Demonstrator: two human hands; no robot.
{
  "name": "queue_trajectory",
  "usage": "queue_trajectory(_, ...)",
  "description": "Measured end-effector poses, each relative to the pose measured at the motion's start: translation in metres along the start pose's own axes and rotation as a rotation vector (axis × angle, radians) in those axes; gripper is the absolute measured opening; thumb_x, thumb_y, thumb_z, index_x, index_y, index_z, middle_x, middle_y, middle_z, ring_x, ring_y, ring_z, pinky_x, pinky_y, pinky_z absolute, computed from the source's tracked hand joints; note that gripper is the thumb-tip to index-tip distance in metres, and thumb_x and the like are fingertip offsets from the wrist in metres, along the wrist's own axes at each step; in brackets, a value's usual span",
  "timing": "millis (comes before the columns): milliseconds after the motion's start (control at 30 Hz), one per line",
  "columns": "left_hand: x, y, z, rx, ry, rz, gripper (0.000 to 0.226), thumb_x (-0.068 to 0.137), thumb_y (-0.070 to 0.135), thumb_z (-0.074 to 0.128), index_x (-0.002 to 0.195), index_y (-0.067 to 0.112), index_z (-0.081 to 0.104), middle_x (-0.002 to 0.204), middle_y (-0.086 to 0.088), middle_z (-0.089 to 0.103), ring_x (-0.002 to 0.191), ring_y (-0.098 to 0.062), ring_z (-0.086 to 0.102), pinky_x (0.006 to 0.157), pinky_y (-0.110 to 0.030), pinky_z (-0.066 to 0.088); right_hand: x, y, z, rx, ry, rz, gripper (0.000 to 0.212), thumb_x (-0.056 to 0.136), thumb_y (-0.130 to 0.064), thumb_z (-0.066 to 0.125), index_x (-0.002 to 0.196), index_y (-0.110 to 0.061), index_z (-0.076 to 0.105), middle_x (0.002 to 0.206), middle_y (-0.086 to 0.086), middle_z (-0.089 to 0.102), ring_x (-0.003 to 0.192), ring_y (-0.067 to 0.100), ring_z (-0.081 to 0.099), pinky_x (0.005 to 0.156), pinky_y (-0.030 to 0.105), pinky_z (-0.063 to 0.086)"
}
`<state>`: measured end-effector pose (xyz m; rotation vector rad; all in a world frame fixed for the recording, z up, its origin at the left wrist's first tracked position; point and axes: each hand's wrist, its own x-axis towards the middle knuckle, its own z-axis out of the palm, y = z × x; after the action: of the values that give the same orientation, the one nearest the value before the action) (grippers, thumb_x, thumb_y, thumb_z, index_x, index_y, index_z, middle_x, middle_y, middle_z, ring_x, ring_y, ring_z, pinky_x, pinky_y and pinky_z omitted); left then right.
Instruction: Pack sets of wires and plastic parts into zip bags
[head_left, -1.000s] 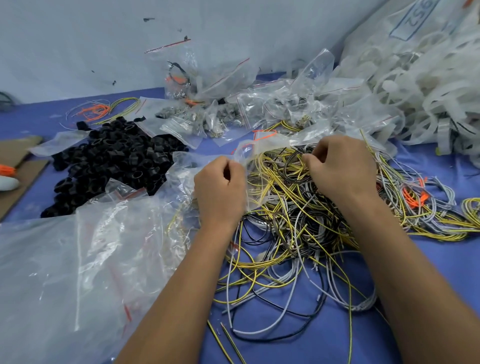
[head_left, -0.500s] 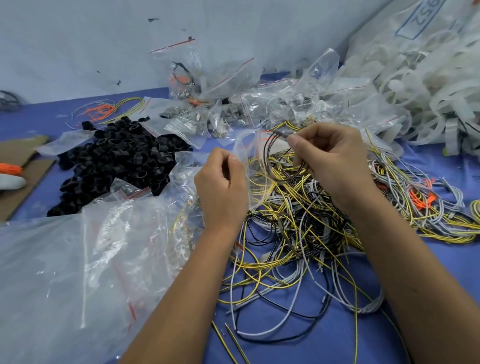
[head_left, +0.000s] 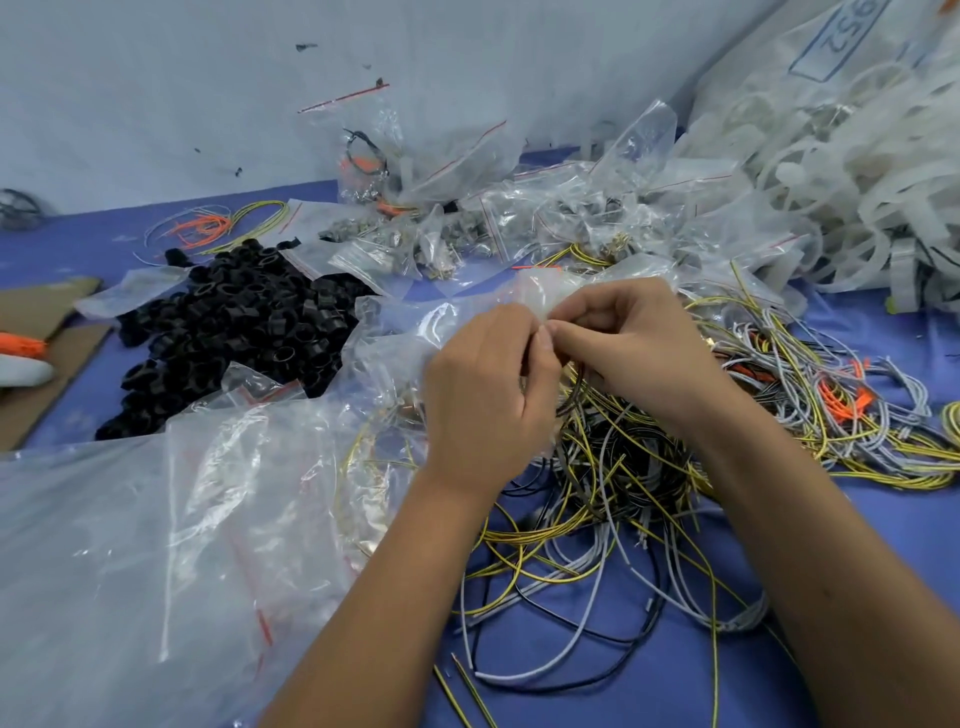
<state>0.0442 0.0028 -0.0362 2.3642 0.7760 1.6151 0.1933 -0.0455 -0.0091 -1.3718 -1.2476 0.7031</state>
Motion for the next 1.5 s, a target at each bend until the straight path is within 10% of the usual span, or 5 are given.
queue_trajectory(233, -0.002, 0.009, 0.001, -0.022, 0.017, 0.046, 0.025, 0.098, 0.015, 0.049, 0.076, 0.006, 0.055, 0.069, 0.002, 0.044, 0.062, -0.013, 0.034, 0.060, -0.026, 0.027, -0.003, -0.002, 0.017, 0.201, -0.051, 0.071, 0.020, 0.091, 0.012, 0.061, 0.110, 0.017, 0.061, 0.103, 0.037, 0.069, 0.087, 0.030, 0.062, 0.080, 0.044, 0.050)
queue_trajectory(567, -0.003, 0.010, 0.001, -0.019, 0.057, 0.040, 0.024, 0.098, 0.014, 0.048, 0.076, 0.005, 0.054, 0.075, 0.009, 0.036, 0.064, -0.009, 0.026, 0.061, -0.023, 0.022, -0.009, -0.004, 0.026, 0.035, -0.075, 0.066, 0.014, 0.077, 0.012, 0.057, 0.085, 0.008, 0.068, 0.060, 0.003, 0.065, 0.048, 0.010, 0.055, 0.044, 0.022, 0.042)
queue_trajectory(767, -0.004, 0.009, 0.001, -0.033, 0.077, 0.039, 0.026, 0.099, 0.015, 0.047, 0.076, 0.004, 0.053, 0.075, 0.008, 0.036, 0.064, -0.010, 0.027, 0.062, -0.023, 0.022, -0.010, -0.005, 0.029, -0.116, -0.048, -0.004, 0.018, 0.066, -0.021, 0.062, 0.072, -0.006, 0.069, 0.059, 0.009, 0.062, 0.048, 0.014, 0.051, 0.049, 0.029, 0.043)
queue_trajectory(1000, -0.004, 0.009, 0.000, -0.063, 0.095, 0.036, 0.025, 0.099, 0.015, 0.045, 0.077, 0.006, 0.052, 0.075, 0.008, 0.036, 0.063, -0.010, 0.029, 0.061, -0.023, 0.023, -0.010, -0.002, 0.031, 0.174, -0.029, 0.027, 0.010, 0.078, 0.003, 0.068, 0.076, -0.006, 0.070, 0.063, 0.006, 0.068, 0.049, 0.011, 0.059, 0.043, 0.020, 0.043)
queue_trajectory(1500, -0.005, 0.003, 0.002, -0.066, 0.102, -0.032, 0.028, 0.101, 0.017, 0.043, 0.078, 0.005, 0.051, 0.071, 0.003, 0.042, 0.062, -0.014, 0.036, 0.059, -0.024, 0.026, -0.012, -0.003, 0.036, -0.080, -0.365, 0.033, 0.050, 0.097, 0.004, 0.044, 0.058, -0.024, 0.057, 0.049, -0.009, 0.049, 0.042, 0.005, 0.042, 0.044, 0.021, 0.035)
